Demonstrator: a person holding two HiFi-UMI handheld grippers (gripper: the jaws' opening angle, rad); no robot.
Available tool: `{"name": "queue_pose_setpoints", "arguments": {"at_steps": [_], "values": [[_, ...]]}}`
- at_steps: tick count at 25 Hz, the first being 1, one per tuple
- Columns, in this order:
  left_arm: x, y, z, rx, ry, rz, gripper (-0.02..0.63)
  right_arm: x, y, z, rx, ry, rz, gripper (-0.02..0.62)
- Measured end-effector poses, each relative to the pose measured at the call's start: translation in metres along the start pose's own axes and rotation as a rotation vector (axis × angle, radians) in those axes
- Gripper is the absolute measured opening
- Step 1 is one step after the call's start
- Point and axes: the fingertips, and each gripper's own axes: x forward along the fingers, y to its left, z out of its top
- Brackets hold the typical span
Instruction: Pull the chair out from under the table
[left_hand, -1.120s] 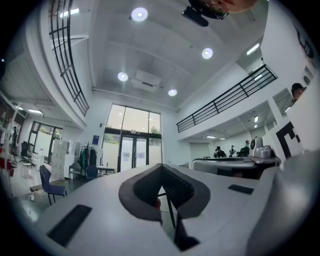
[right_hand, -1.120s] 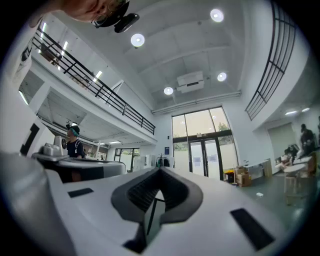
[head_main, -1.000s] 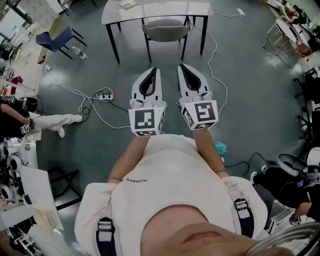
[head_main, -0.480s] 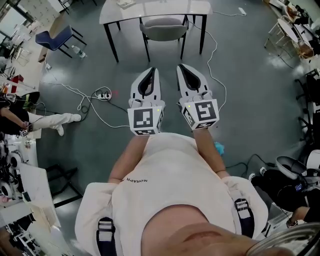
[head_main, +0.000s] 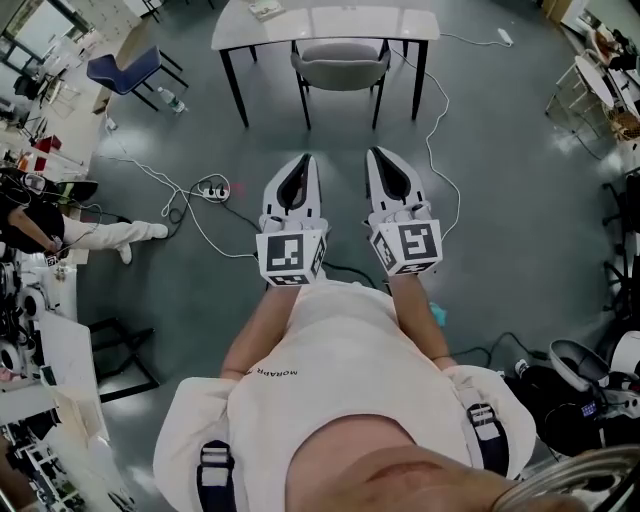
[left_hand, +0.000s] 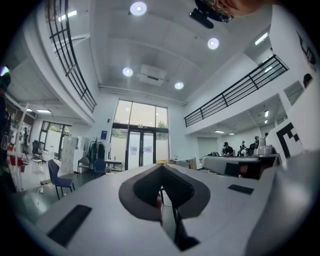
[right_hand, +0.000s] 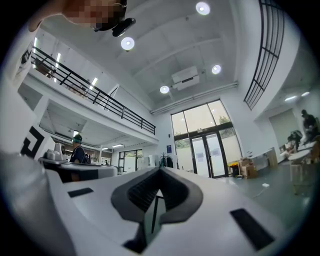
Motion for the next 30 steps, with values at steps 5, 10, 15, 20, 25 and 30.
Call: {"name": "queue_pose_setpoints", "arguments": {"at_steps": [5, 10, 15, 20, 25, 30], "values": [[0.035, 0.026, -0.019, -0.011, 0.034, 0.016, 0.003, 0.041, -0.013, -0.015, 0.003, 0.029, -0.017, 0.014], [0.092, 0.044, -0.022, -0.014, 0.026, -0.016, 0.003, 0.094, -0.035, -0.026, -0.029, 0.064, -0.020, 0.014], [0.148, 0.082, -0.018, -0.006, 0.023, -0.038, 0.003, 0.158, -0.054, -0.028, -0.045, 0.076, -0.044, 0.014], [0.196, 0.116, -0.024, -0.028, 0.035, -0.058, 0.003, 0.212, -0.061, -0.038, -0.067, 0.104, -0.049, 0.014], [0.232, 0.137, -0.030, -0.024, 0.050, -0.110, 0.003, 0.253, -0.067, -0.043, -0.088, 0.118, -0.081, 0.014], [0.255, 0.152, -0.038, -0.021, 0.056, -0.148, 0.003, 0.280, -0.074, -0.047, -0.102, 0.132, -0.110, 0.014]]}}
